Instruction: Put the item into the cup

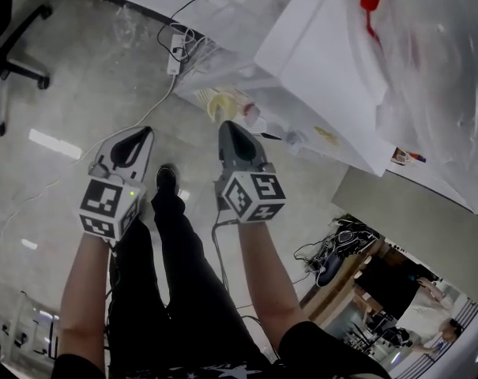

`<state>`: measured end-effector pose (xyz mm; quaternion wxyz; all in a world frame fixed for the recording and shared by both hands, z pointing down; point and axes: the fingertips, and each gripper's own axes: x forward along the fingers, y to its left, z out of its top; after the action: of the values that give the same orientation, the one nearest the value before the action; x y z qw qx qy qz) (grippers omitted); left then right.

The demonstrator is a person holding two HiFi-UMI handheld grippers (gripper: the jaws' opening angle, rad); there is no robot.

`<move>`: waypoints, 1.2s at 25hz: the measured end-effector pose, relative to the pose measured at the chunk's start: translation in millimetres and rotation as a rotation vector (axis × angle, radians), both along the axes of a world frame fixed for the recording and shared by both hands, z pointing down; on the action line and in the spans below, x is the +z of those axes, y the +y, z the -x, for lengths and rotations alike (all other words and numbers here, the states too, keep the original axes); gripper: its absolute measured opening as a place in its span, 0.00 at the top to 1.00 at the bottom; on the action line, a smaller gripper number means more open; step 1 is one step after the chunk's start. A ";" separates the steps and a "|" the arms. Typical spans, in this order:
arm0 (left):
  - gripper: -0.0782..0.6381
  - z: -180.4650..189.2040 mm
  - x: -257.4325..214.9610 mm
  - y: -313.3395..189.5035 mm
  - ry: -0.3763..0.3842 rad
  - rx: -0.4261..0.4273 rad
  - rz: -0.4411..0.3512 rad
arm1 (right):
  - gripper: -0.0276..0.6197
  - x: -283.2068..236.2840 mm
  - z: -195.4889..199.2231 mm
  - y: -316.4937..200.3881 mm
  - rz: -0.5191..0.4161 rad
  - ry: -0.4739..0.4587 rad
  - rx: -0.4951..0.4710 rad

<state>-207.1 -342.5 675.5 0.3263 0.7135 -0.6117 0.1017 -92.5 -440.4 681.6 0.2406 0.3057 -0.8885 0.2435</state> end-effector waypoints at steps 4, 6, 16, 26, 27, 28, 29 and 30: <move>0.88 3.2 7.8 0.1 0.009 -0.018 0.014 | 0.96 8.9 6.6 -9.8 -0.002 0.013 -0.009; 0.88 2.5 10.1 1.9 0.014 -0.027 0.022 | 0.96 12.2 6.1 -12.1 0.002 0.019 -0.012; 0.88 -2.9 19.0 1.9 0.023 -0.021 0.036 | 0.96 35.7 -2.4 -18.1 -0.001 0.093 -0.002; 0.88 2.1 22.9 -7.8 0.039 -0.038 0.040 | 0.96 58.3 -5.0 -27.0 -0.004 0.182 0.017; 0.88 2.2 23.5 -8.3 0.039 -0.037 0.039 | 0.96 60.0 -4.5 -28.0 -0.011 0.190 0.017; 0.88 1.9 24.0 -8.5 0.040 -0.036 0.040 | 0.96 61.2 -4.3 -29.0 -0.019 0.198 0.016; 0.88 1.2 24.7 -8.4 0.041 -0.035 0.041 | 0.96 62.1 -4.2 -29.9 -0.027 0.205 0.014; 0.88 0.3 25.6 -8.1 0.042 -0.035 0.043 | 0.96 62.8 -4.1 -30.7 -0.033 0.212 0.010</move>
<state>-207.4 -350.5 701.1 0.3562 0.6975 -0.6146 0.0942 -88.4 -471.1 744.4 0.3269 0.3381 -0.8603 0.1966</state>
